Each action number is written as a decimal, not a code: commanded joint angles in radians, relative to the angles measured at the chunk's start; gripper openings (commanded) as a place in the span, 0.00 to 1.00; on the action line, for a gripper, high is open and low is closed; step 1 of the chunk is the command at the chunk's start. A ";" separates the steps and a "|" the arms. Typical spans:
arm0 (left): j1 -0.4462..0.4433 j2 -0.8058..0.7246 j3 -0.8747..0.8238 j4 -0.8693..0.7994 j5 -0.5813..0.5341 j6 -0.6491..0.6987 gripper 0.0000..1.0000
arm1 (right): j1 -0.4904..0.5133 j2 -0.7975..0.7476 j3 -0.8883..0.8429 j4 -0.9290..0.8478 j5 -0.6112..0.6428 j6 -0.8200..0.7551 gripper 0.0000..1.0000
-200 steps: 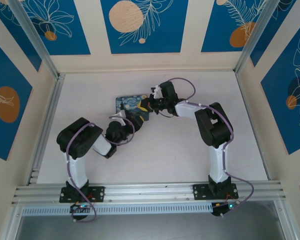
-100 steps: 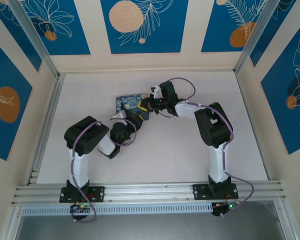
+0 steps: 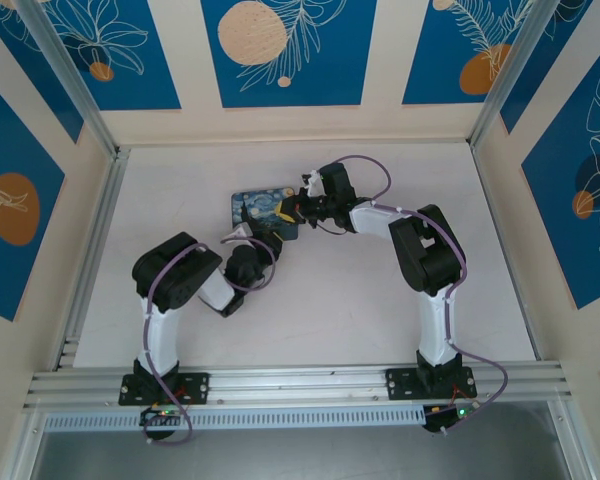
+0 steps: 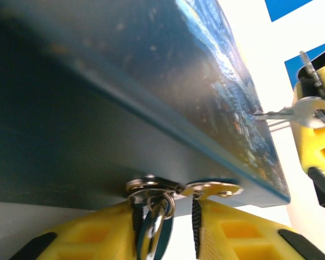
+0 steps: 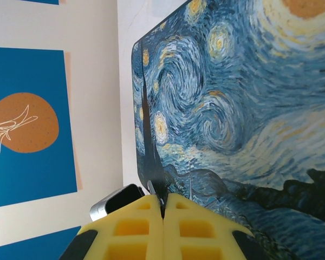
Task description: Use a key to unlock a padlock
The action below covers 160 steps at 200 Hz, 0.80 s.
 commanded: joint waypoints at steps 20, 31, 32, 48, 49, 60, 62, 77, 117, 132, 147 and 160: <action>-0.004 0.008 0.020 -0.160 -0.045 -0.012 0.23 | 0.019 0.040 -0.011 -0.065 -0.020 0.015 0.00; -0.002 0.002 0.026 -0.185 -0.041 -0.007 0.18 | 0.019 0.040 -0.009 -0.067 -0.021 0.016 0.00; -0.003 0.001 0.028 -0.187 -0.040 -0.007 0.17 | 0.019 0.040 -0.008 -0.067 -0.021 0.016 0.00; 0.001 -0.008 0.037 -0.209 -0.017 -0.002 0.05 | 0.018 0.038 -0.005 -0.070 -0.022 0.016 0.00; 0.001 -0.008 0.037 -0.209 -0.016 -0.002 0.04 | 0.018 0.036 -0.005 -0.070 -0.022 0.016 0.00; 0.001 -0.018 0.038 -0.218 -0.003 -0.002 0.00 | 0.017 0.031 -0.001 -0.071 -0.026 0.017 0.00; 0.003 -0.020 0.040 -0.221 -0.001 -0.004 0.00 | 0.018 0.030 0.001 -0.072 -0.026 0.017 0.00; 0.006 -0.044 0.033 -0.237 0.018 -0.009 0.00 | 0.015 0.012 -0.002 -0.072 -0.028 0.019 0.00; 0.013 -0.161 -0.009 -0.296 0.082 -0.039 0.00 | 0.007 -0.110 -0.059 -0.059 -0.021 0.012 0.00; 0.023 -0.219 -0.028 -0.348 0.121 -0.069 0.00 | 0.002 -0.183 -0.113 -0.048 -0.018 0.010 0.00; 0.031 -0.281 -0.044 -0.396 0.166 -0.086 0.00 | 0.002 -0.254 -0.182 -0.033 -0.015 0.015 0.00; 0.042 -0.340 -0.044 -0.467 0.210 -0.090 0.00 | 0.006 -0.310 -0.261 0.005 -0.014 0.030 0.00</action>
